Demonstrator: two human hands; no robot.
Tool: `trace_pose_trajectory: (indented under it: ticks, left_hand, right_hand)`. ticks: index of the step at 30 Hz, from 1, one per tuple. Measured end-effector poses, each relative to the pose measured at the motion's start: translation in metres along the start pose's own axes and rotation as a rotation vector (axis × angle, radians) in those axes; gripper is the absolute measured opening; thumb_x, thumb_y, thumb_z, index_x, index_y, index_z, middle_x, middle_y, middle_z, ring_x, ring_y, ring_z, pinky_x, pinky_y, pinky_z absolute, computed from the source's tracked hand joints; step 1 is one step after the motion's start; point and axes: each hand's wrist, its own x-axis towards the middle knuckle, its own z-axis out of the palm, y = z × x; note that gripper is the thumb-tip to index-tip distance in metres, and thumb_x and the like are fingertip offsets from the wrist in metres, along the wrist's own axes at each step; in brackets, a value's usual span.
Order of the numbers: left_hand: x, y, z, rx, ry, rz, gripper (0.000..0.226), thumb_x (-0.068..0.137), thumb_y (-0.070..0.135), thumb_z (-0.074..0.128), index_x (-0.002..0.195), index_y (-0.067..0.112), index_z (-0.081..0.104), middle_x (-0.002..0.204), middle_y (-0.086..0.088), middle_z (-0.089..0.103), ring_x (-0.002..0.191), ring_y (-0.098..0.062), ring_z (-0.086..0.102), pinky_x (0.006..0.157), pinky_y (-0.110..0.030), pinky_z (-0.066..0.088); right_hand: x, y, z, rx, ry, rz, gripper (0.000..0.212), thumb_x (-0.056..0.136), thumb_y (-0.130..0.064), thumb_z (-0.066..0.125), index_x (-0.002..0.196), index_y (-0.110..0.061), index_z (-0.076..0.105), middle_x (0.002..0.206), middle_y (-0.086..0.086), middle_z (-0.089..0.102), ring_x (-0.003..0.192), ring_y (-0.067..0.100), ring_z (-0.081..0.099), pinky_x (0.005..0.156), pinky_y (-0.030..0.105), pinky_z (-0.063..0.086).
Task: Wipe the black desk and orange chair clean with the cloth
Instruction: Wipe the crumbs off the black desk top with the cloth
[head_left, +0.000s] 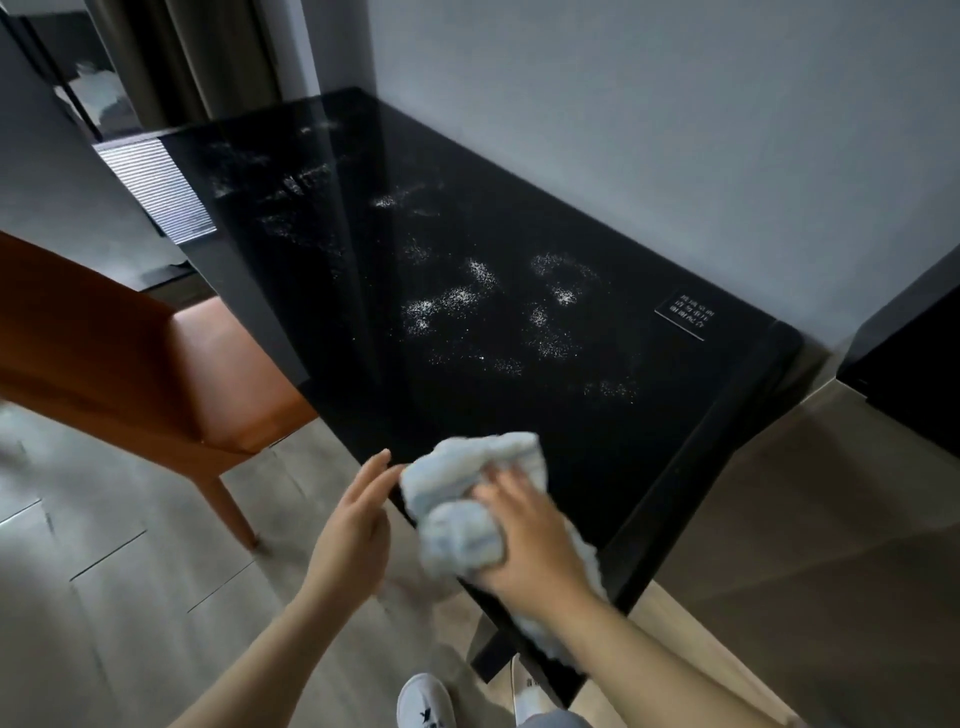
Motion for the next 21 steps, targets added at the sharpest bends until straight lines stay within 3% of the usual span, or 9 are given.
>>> trace_pose_trajectory:
  ticks: [3,7,8,11,13,15,18,20,21]
  left_hand:
    - [0.007,0.000,-0.019,-0.125,0.108,-0.114,0.059,0.088,-0.014,0.043,0.123,0.033,0.048,0.139,0.010,0.038,0.132,-0.009,0.035,0.099,-0.004,0.021]
    - [0.018,0.009,-0.018,0.021,-0.014,-0.106,0.048,0.097,0.004,0.040,0.139,0.027,0.041,0.145,0.007,0.039,0.134,-0.007,0.032,0.102,-0.014,0.022]
    - [0.019,0.014,-0.016,0.030,-0.029,-0.094,0.046,0.097,0.009,0.042,0.140,0.027,0.039,0.146,0.007,0.038,0.134,-0.009,0.033,0.102,-0.015,0.024]
    - [0.023,0.026,-0.009,0.028,-0.064,-0.079,0.049,0.096,0.012,0.045,0.142,0.026,0.037,0.149,0.006,0.034,0.138,-0.013,0.029,0.108,-0.022,0.025]
    - [0.024,0.029,-0.003,0.092,-0.150,-0.084,0.048,0.098,0.023,0.044,0.144,0.030,0.033,0.152,0.006,0.028,0.143,-0.014,0.018,0.115,-0.031,0.018]
    - [0.024,0.031,0.005,0.229,-0.268,-0.093,0.047,0.099,0.038,0.037,0.145,0.036,0.026,0.155,0.008,0.022,0.145,-0.015,0.007,0.117,-0.039,0.006]
    - [0.028,0.037,0.018,0.346,-0.329,-0.109,0.049,0.099,0.045,0.029,0.146,0.040,0.019,0.156,0.009,0.016,0.146,-0.018,-0.002,0.115,-0.044,-0.006]
    - [0.032,0.042,0.028,0.375,-0.321,-0.076,0.049,0.100,0.043,0.028,0.147,0.039,0.016,0.157,0.008,0.014,0.146,-0.019,-0.005,0.115,-0.044,-0.006]
    - [0.034,0.046,0.034,0.392,-0.325,-0.045,0.048,0.100,0.039,0.028,0.147,0.039,0.015,0.157,0.007,0.012,0.145,-0.019,-0.007,0.115,-0.043,-0.007]
  right_hand:
    - [-0.007,0.006,-0.002,0.027,-0.233,-0.239,0.057,0.074,-0.036,0.064,0.128,-0.027,0.048,0.145,0.004,0.041,0.137,0.024,0.033,0.112,0.037,0.026]
    - [0.020,0.028,-0.027,-0.004,0.306,0.231,0.030,0.086,-0.025,0.057,0.116,-0.022,0.056,0.119,-0.002,0.053,0.114,0.017,0.050,0.097,0.037,0.043]
    - [0.020,0.024,-0.023,-0.091,0.324,0.220,0.030,0.087,-0.030,0.053,0.116,-0.025,0.054,0.121,-0.004,0.051,0.115,0.016,0.049,0.096,0.035,0.043]
    - [-0.006,0.006,0.000,-0.050,-0.082,-0.068,0.055,0.077,-0.047,0.053,0.129,-0.034,0.038,0.149,-0.003,0.032,0.139,0.018,0.026,0.108,0.036,0.032]
    - [-0.021,0.022,-0.015,-0.020,-0.102,-0.169,0.060,0.074,-0.047,0.056,0.130,-0.033,0.041,0.149,0.000,0.035,0.140,0.016,0.027,0.107,0.033,0.030]
    - [-0.018,0.056,-0.042,-0.023,0.099,-0.026,0.048,0.075,-0.035,0.063,0.121,-0.024,0.054,0.134,0.000,0.051,0.126,0.017,0.047,0.099,0.031,0.040]
    - [-0.011,0.097,-0.073,0.011,0.572,0.529,0.013,0.084,-0.026,0.053,0.096,-0.023,0.057,0.099,-0.007,0.059,0.093,0.013,0.059,0.076,0.036,0.051]
    - [-0.009,0.100,-0.068,-0.026,0.723,0.815,0.019,0.085,-0.021,0.045,0.097,-0.015,0.058,0.102,0.004,0.061,0.098,0.024,0.060,0.080,0.044,0.052]
    - [-0.010,0.092,-0.060,-0.103,0.683,0.803,0.024,0.084,-0.021,0.045,0.103,-0.014,0.059,0.110,0.008,0.060,0.104,0.027,0.057,0.084,0.045,0.050]
